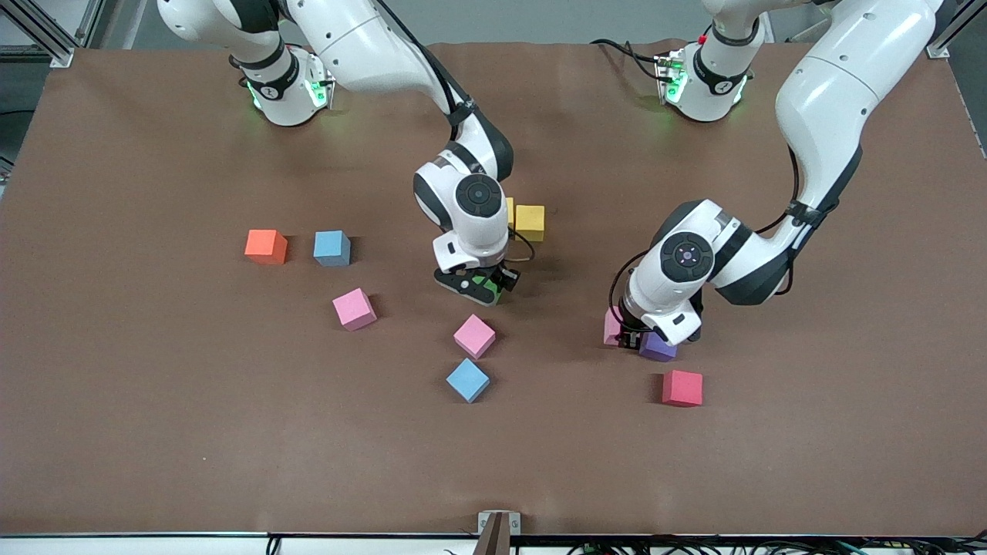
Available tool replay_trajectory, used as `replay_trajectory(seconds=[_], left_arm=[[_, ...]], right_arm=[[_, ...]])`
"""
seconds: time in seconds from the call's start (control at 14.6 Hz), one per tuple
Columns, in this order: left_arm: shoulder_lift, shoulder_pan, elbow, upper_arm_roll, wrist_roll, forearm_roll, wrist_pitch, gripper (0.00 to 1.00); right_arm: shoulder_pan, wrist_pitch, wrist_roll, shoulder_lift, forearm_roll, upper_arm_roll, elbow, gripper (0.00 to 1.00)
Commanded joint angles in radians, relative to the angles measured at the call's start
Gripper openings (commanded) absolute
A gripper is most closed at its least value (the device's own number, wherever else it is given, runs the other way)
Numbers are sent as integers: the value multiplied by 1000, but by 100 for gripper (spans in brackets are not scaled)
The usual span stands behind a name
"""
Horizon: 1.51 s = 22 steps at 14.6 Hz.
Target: Arrange 11 blocks into digit 3
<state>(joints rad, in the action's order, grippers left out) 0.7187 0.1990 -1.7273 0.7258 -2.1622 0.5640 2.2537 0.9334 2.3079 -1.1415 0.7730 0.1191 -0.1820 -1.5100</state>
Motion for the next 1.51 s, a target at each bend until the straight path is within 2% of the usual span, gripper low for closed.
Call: replay_trajectory(seconds=[0.0, 0.07, 0.14, 0.21, 0.69, 1.03, 1.44], left_arm=[[-11, 0, -1, 1, -10, 13, -13, 32], [-11, 0, -1, 1, -10, 13, -13, 32], [-13, 2, -1, 1, -10, 13, -13, 32], [-13, 2, -1, 1, -10, 13, -13, 32], [-15, -9, 2, 1, -18, 11, -13, 33], [-13, -39, 18, 1, -42, -18, -17, 33], [-5, -102, 28, 0, -162, -23, -17, 37]], right_arm=[[-13, -8, 188, 8, -21, 1, 8, 17], [-14, -8, 260, 5, -21, 1, 5, 16], [-16, -2, 311, 3, -21, 1, -2, 11], [-16, 2, 316, 2, -21, 1, -13, 0], [-18, 7, 385, -55, -21, 1, -102, 0], [-16, 87, 387, -126, -18, 1, -229, 0], [-7, 87, 382, -126, -13, 3, -237, 0]])
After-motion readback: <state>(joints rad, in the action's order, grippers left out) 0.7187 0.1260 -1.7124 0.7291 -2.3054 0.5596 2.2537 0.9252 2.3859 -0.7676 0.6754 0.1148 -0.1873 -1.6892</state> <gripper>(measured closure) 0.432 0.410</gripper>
